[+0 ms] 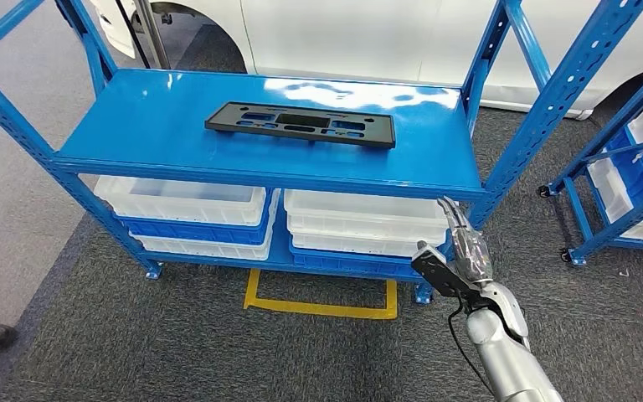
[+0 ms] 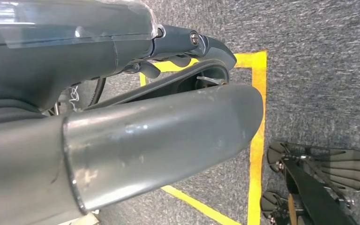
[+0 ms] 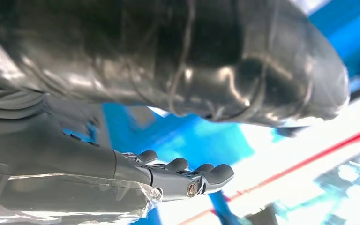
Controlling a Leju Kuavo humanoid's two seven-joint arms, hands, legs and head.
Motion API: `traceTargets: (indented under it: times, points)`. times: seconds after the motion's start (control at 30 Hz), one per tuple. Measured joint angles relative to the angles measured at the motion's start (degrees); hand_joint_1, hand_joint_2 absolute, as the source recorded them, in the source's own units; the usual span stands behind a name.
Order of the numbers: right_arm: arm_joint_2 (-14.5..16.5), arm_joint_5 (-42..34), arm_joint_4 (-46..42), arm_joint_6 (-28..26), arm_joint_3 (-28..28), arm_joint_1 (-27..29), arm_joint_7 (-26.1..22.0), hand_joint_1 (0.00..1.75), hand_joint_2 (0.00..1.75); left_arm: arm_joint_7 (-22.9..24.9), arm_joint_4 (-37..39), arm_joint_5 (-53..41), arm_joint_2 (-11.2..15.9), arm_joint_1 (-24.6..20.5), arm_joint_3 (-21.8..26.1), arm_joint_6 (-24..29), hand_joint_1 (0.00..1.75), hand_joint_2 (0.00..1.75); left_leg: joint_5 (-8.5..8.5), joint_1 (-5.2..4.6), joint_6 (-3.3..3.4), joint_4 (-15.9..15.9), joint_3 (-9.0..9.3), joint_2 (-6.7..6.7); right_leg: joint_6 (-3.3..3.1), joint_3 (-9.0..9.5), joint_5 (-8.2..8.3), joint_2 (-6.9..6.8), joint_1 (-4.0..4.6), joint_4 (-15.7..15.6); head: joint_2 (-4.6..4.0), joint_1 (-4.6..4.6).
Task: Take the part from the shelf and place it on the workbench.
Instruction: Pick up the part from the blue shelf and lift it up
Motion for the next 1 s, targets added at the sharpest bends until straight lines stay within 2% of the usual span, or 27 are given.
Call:
traceTargets:
  times: [0.57,0.83,1.0]
  points:
    - [-3.4,11.0,-12.6,-15.2,28.4,-7.8,3.8,0.00,0.00,2.8,0.6,-0.8,0.0,-0.5,1.1,-1.4,0.00,0.00,0.00,0.00,0.00,0.0,-0.02,-0.03,0.00,-0.02,0.00,-0.02,-0.01,0.0,0.01,0.00]
    - [-4.9,15.3,-17.3,-22.8,39.3,-10.6,6.7,0.00,0.00,3.7,0.7,-1.0,-0.1,-0.6,1.6,-2.2,0.00,0.00,0.00,0.01,0.00,0.0,-0.03,-0.03,0.00,-0.04,0.00,-0.02,-0.01,0.0,0.01,0.00]
    - [-5.9,16.2,-18.5,-25.0,42.7,-11.1,7.9,0.00,0.00,3.7,0.8,-1.0,-0.2,-0.6,1.9,-2.6,0.00,0.00,0.00,0.00,0.00,0.0,-0.03,-0.03,0.00,-0.03,0.00,-0.02,-0.01,0.0,0.01,0.00]
